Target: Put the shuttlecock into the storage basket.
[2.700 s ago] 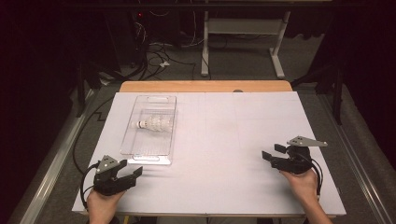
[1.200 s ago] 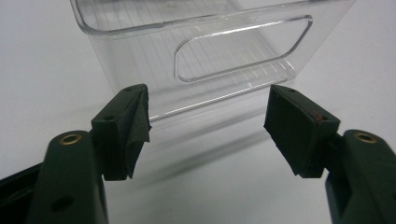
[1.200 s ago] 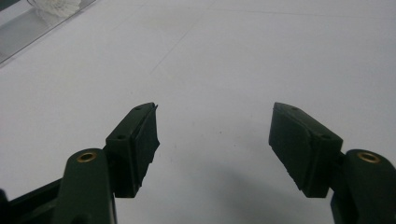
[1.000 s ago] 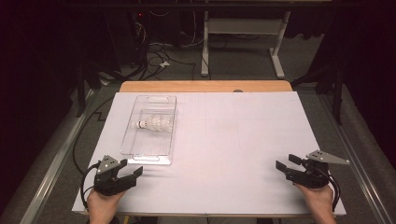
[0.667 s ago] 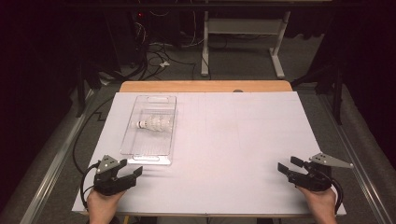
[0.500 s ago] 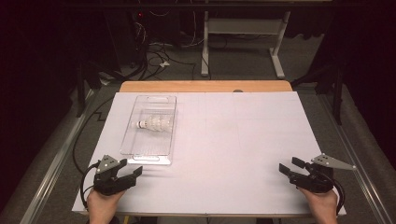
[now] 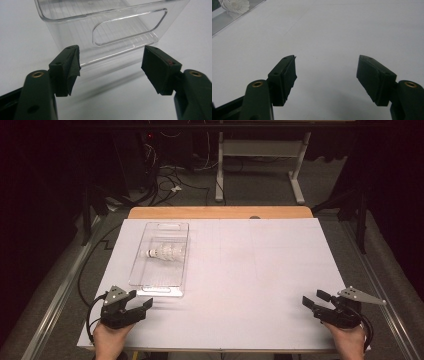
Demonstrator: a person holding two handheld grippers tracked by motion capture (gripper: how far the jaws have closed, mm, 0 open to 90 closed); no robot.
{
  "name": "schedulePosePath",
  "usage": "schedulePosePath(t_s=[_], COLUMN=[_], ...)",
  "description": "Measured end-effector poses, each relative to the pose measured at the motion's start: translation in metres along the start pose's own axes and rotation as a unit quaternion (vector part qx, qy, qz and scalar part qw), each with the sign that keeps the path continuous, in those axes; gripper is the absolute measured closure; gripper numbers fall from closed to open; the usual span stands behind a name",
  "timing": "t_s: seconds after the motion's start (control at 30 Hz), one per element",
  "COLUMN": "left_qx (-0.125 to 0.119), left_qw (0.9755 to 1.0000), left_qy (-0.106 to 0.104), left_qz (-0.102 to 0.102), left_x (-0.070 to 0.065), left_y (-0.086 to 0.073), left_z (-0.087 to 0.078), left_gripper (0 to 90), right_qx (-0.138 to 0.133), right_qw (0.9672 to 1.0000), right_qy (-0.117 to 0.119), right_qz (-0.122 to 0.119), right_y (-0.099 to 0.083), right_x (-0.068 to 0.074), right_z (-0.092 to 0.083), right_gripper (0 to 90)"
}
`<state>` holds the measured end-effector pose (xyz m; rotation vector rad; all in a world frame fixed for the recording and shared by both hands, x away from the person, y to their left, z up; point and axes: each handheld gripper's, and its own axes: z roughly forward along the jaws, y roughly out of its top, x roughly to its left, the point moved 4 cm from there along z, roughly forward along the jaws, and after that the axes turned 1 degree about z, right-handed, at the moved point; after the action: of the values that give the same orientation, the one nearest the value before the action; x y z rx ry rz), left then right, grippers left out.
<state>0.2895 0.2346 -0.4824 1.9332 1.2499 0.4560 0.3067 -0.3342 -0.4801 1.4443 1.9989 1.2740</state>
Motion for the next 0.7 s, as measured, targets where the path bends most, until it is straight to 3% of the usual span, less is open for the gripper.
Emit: schedulePosePath(t_s=[0.7], left_qx=[0.001], left_qw=[1.0], left_qy=[-0.003], left_qz=[-0.002], left_x=[-0.0014], left_y=[0.0005], left_z=[0.0011], left_gripper=[31.9], right_qx=[0.005], right_qw=[1.0], right_qy=[-0.001], right_qz=[0.0], right_y=[-0.0009], right_x=[-0.0007], right_z=[0.0038], right_gripper=[31.9])
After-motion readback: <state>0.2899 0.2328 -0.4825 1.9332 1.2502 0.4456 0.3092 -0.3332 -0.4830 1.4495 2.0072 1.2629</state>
